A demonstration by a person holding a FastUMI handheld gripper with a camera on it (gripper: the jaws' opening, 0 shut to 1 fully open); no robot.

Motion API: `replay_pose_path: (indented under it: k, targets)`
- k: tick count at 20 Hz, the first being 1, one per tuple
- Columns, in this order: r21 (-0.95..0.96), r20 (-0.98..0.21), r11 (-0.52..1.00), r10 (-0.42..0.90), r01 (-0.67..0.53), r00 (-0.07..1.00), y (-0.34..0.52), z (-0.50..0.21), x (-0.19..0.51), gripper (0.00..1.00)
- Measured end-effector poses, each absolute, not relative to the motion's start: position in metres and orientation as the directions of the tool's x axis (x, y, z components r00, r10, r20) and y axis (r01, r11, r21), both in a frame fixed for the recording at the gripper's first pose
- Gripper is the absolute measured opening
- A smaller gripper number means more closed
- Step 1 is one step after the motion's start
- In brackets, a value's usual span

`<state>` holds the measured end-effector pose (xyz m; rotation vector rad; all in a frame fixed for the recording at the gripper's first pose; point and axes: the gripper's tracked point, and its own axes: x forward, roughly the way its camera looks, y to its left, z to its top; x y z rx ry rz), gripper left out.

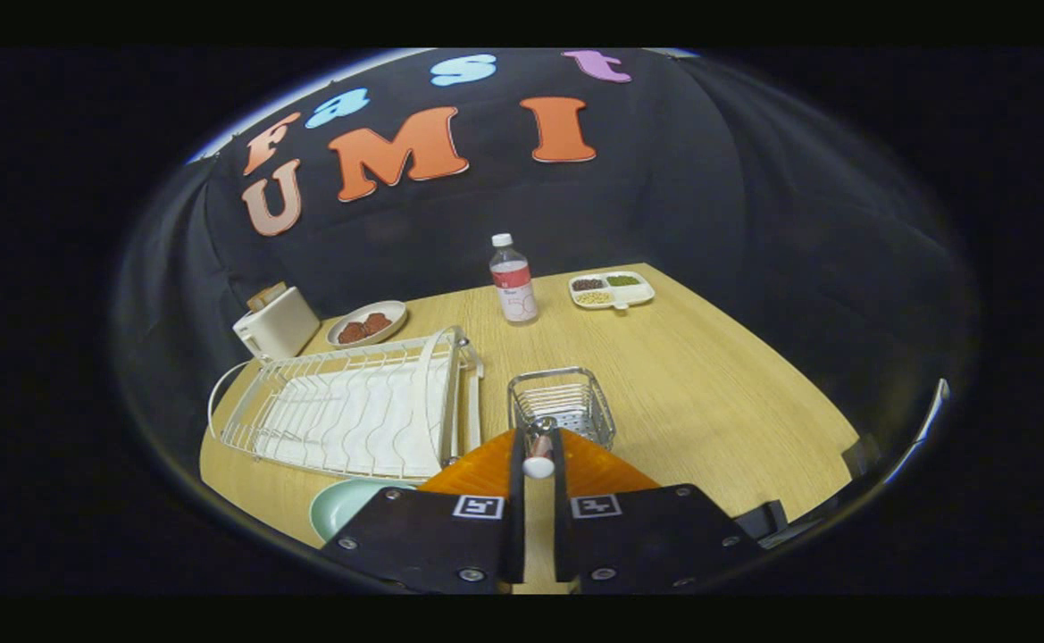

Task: Take the plate from the dish rack, then take the spoon from the basket and place it into the plate.

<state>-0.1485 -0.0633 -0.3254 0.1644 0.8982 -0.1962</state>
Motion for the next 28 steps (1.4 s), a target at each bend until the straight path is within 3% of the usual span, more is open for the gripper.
replay_pose_path:
  k: [10,18,28]
  targets:
    - [0.064,-0.740,0.981,-0.076,0.182,0.669,-0.068,-0.265,-0.139,0.12]
    - [0.078,-0.706,0.969,-0.111,0.233,0.700,-0.079,-0.239,-0.153,0.10]
    - [0.142,-0.716,0.981,0.008,0.135,0.698,-0.035,-0.217,-0.178,0.10]
